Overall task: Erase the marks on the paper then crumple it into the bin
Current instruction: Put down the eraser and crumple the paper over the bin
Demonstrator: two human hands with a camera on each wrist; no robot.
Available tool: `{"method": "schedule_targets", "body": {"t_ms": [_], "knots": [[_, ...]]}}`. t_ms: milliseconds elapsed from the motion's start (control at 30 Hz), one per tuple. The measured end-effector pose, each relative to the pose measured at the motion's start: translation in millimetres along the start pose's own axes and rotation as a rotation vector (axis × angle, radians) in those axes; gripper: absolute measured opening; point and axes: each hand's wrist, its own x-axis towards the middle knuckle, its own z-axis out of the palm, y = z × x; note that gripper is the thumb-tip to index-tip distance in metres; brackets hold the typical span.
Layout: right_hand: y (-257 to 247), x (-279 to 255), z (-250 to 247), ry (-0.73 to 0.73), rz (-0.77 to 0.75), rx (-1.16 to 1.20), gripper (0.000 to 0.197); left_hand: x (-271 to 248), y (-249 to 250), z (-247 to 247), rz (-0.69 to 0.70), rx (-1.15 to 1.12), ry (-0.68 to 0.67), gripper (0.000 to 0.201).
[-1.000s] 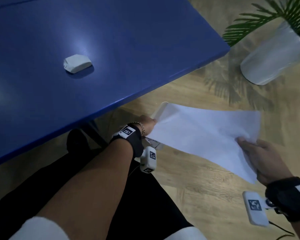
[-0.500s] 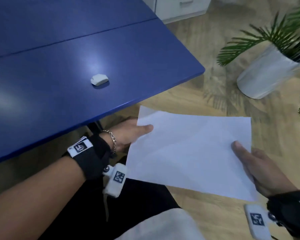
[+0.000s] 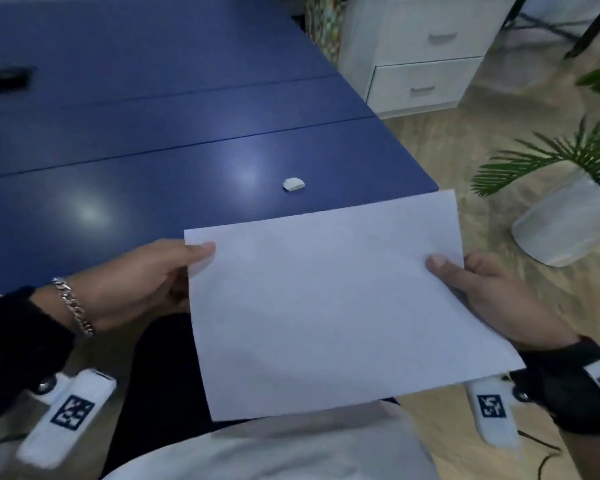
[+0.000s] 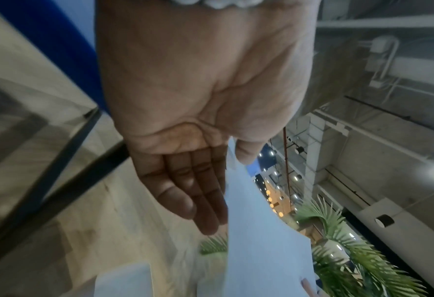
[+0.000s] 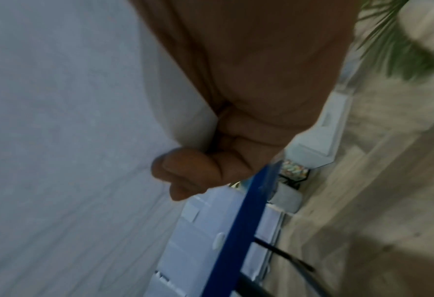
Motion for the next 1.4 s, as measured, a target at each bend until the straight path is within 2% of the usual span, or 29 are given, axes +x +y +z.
{"method": "schedule_targets", "body": {"t_ms": [133, 200, 333, 367, 400, 467, 533, 567, 633, 700, 733, 800, 867, 900, 933, 967, 1000, 1033, 1100, 1200, 1267, 1400], "knots": [[-49.4, 31.9, 43.2, -0.169, -0.121, -0.086, 0.028, -31.2, 48.4, -40.9, 0.179, 0.089, 0.183, 0.071], [-76.3, 50.7, 68.5, -0.279, -0.172, -0.156, 0.029, -44.0, 73.1, -63.8, 0.21, 0.195, 0.174, 0.077], [-134.5, 85.5, 124.9, -0.5, -0.259, -0.369, 0.032, -60.5, 93.9, -75.8, 0.145, 0.539, -0.045, 0.046], [-146.4, 94.8, 135.8, -0.508, -0.285, -0.393, 0.032, -60.3, 91.9, -74.8, 0.154, 0.575, -0.06, 0.036], [-156.5, 103.8, 143.9, -0.483, -0.315, -0.379, 0.033, -58.2, 88.4, -74.7, 0.181, 0.581, -0.018, 0.025], [-165.7, 118.1, 148.4, -0.325, -0.354, -0.245, 0.043, -52.6, 76.8, -79.9, 0.233, 0.466, 0.122, 0.018], [-153.4, 127.1, 147.5, -0.216, -0.271, 0.0, 0.063, -43.9, 62.4, -93.5, 0.273, 0.182, 0.231, 0.034], [-140.4, 128.8, 150.2, -0.215, -0.211, 0.066, 0.071, -40.1, 57.0, -98.2, 0.289, 0.05, 0.276, 0.038], [-109.5, 122.6, 167.0, -0.311, -0.138, 0.051, 0.073, -28.9, 50.6, -103.6, 0.308, -0.107, 0.364, 0.034], [-84.4, 110.8, 190.5, -0.424, -0.158, 0.011, 0.082, -18.1, 48.8, -100.2, 0.301, -0.2, 0.424, 0.028], [-74.8, 107.5, 200.8, -0.437, -0.191, 0.003, 0.091, -11.6, 48.0, -99.4, 0.299, -0.244, 0.45, 0.026], [-61.6, 109.7, 213.1, -0.371, -0.274, -0.046, 0.096, 1.4, 48.2, -98.3, 0.301, -0.26, 0.526, 0.024], [-55.3, 116.6, 220.0, -0.246, -0.341, -0.146, 0.088, 13.0, 46.9, -102.6, 0.275, -0.184, 0.613, 0.028], [-52.9, 121.4, 222.2, -0.183, -0.358, -0.206, 0.083, 16.3, 45.1, -105.1, 0.246, -0.131, 0.629, 0.044], [-50.9, 126.2, 224.2, -0.13, -0.361, -0.265, 0.078, 19.7, 41.9, -108.7, 0.216, -0.064, 0.616, 0.068], [-49.5, 131.3, 225.7, -0.092, -0.36, -0.324, 0.073, 20.8, 38.8, -111.6, 0.186, 0.051, 0.585, 0.092], [-48.8, 136.7, 227.1, -0.067, -0.357, -0.38, 0.07, 20.2, 35.2, -113.5, 0.154, 0.228, 0.56, 0.105], [-49.9, 140.9, 228.7, -0.052, -0.356, -0.421, 0.068, 18.3, 30.7, -114.0, 0.123, 0.434, 0.549, 0.107], [-53.1, 148.0, 232.5, -0.033, -0.365, -0.501, 0.064, 16.4, 20.1, -112.1, 0.08, 0.777, 0.568, 0.093], [-56.2, 152.4, 238.7, 0.01, -0.398, -0.689, 0.056, 17.5, 9.9, -104.9, 0.002, 1.082, 0.527, 0.069], [-55.8, 150.5, 242.3, 0.045, -0.421, -0.798, 0.053, 18.8, 7.9, -103.9, -0.067, 1.181, 0.472, 0.059], [-50.6, 143.6, 243.8, 0.072, -0.538, -1.003, 0.045, 21.0, 7.0, -110.2, -0.091, 1.199, 0.393, 0.058]]}}
